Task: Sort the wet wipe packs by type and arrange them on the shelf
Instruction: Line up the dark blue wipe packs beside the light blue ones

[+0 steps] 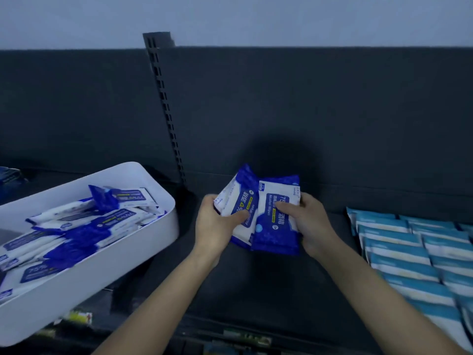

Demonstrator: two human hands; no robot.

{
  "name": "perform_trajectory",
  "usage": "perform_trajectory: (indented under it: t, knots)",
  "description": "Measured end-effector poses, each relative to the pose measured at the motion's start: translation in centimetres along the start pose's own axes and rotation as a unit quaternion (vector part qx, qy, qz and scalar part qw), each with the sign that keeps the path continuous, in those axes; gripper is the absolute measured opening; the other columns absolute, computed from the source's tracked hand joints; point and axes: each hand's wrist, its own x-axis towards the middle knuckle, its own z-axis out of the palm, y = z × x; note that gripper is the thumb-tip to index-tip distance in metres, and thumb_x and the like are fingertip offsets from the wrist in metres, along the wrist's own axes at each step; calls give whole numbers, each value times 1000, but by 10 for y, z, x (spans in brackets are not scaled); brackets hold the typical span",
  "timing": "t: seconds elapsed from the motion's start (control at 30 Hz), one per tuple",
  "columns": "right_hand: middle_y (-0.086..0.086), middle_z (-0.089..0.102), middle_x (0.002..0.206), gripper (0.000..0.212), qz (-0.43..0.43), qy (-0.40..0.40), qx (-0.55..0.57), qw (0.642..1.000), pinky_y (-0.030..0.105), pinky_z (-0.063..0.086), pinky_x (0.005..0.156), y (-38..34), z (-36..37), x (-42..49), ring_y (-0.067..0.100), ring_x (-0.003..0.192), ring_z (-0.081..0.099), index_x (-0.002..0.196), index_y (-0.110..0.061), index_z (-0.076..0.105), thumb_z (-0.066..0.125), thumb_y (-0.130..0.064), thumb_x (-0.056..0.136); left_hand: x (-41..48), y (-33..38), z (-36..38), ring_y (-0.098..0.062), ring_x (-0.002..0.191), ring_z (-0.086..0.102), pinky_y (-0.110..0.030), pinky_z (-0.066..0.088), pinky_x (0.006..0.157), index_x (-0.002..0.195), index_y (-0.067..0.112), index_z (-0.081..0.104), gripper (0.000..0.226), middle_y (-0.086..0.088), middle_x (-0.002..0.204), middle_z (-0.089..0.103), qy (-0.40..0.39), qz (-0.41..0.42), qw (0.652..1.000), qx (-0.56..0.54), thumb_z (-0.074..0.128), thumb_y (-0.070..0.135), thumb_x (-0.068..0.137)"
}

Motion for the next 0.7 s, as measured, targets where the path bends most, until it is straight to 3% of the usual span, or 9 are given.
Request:
perform_trajectory:
  t: [0.13,0.27,0.33,0.5,0.57,0.7]
  knots:
    - [9,71,99,27,23,13,-76,997,31,58,59,24,-33,13,21,81,71,110,-10,59,69,-9,85,2,-32,23,-23,75,71,-38,59,64,92,9,50,38,-8,90,72,-25,-78,995,48,82,8,71]
    - [2,69,92,16,8,-15,-196,980,15,45,45,33,-55,28,9,72,65,104,-16,59,63,-10,89,10,-53,39,-21,70,70,-32,54,57,86,9,47,39,-6,87,71,-37,-90,984,147,81,19,72]
    - [-1,68,89,14,7,-19,-224,974,16,44,43,33,-63,36,8,71,64,101,-18,58,64,-13,89,14,-57,42,-18,69,68,-29,51,53,91,6,48,40,-4,85,69,-39,-83,977,194,80,23,74]
    - [1,68,99,21,7,-25,-268,963,29,52,59,38,-74,51,14,83,66,107,-18,59,67,-18,87,18,-60,44,-5,67,63,-16,45,46,96,10,46,40,7,87,62,-48,-69,947,308,75,32,80]
    - [1,67,103,28,-4,-29,-304,952,33,55,69,42,-73,55,15,89,66,111,-16,58,68,-21,85,18,-58,44,-5,66,62,-19,44,49,94,13,47,43,9,83,60,-60,-75,919,382,71,45,80]
    - [3,66,111,35,-63,-47,-415,906,21,45,66,43,-72,64,11,89,60,114,-11,58,70,-26,85,18,-48,41,-13,74,63,-29,51,66,79,17,54,62,3,80,64,-106,-103,798,584,49,79,75]
